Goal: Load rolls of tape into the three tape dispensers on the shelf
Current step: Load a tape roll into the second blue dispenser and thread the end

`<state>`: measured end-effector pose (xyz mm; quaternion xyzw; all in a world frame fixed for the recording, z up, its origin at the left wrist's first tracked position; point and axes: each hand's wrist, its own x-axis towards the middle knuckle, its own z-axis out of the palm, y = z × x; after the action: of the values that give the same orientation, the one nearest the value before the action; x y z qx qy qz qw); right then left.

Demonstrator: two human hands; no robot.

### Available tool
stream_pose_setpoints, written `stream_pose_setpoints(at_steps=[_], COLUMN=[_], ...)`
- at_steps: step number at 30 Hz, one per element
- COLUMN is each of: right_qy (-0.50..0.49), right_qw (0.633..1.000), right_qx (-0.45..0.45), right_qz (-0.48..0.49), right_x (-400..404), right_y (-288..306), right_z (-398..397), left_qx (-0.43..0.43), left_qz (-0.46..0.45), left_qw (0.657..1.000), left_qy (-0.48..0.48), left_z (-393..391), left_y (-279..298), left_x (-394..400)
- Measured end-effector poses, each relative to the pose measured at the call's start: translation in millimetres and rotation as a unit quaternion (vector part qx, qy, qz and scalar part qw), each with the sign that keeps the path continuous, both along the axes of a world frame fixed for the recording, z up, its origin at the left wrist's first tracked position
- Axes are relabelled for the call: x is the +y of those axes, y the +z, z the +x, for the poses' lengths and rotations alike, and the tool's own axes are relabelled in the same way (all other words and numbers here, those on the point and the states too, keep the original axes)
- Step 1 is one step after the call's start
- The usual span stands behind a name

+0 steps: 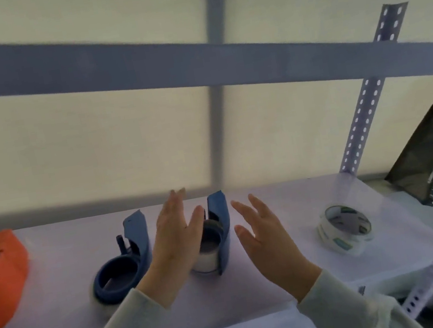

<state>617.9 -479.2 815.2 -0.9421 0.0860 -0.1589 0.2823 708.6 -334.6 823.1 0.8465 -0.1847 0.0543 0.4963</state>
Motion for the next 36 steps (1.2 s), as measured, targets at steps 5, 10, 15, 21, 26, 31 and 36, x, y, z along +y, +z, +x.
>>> stream_pose_setpoints(at_steps=[5, 10, 15, 21, 26, 31, 36], right_qy=[0.115, 0.061, 0.054, 0.022, -0.161, -0.219, -0.197], right_qw=[0.990, 0.994, 0.991, 0.985, 0.940, 0.930, 0.930], right_qx=[0.032, 0.014, -0.029, -0.088, -0.188, -0.145, -0.052], right_qz=[0.081, 0.086, 0.121, 0.149, 0.233, 0.259, 0.307], right_x=[15, -22, -47, -67, -130, -173, -194], right_y=[-11, -12, -16, -4, 3, -1, -11], right_z=[8, 3, -4, -22, -48, -71, -81], left_qx=[0.186, 0.162, 0.153, 0.031, 0.038, 0.255, 0.282], left_qz=[0.019, -0.009, -0.019, -0.052, -0.194, -0.177, -0.104], left_qw=[0.981, 0.987, 0.988, 0.996, 0.977, 0.932, 0.934], left_qy=[0.055, 0.003, -0.001, 0.067, -0.080, -0.187, -0.193], left_z=[-6, -38, -47, -54, -94, -120, -131], left_y=[-21, -24, -27, -1, 30, 8, -15], left_x=[-19, -43, -59, -59, -105, -169, -198])
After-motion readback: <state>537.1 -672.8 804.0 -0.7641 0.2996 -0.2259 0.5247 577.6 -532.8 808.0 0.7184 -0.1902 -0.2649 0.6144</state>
